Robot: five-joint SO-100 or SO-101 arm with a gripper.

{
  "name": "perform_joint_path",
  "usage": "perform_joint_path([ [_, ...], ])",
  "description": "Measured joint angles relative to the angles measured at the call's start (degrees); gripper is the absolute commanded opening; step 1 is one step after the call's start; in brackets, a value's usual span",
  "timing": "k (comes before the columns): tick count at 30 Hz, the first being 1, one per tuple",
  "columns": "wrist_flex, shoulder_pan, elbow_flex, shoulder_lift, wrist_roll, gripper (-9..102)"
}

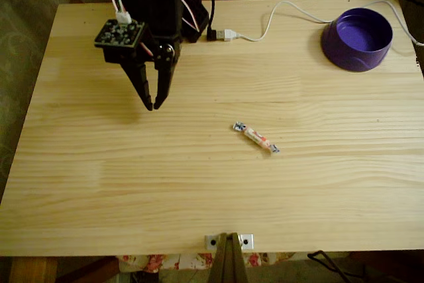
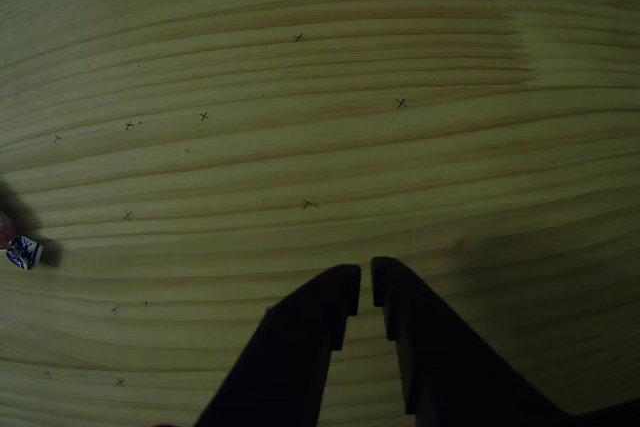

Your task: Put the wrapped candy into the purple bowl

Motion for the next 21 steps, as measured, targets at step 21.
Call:
perform_joint_path([
  [21, -1.9, 1.5, 0.7, 0.0, 5.7, 1],
])
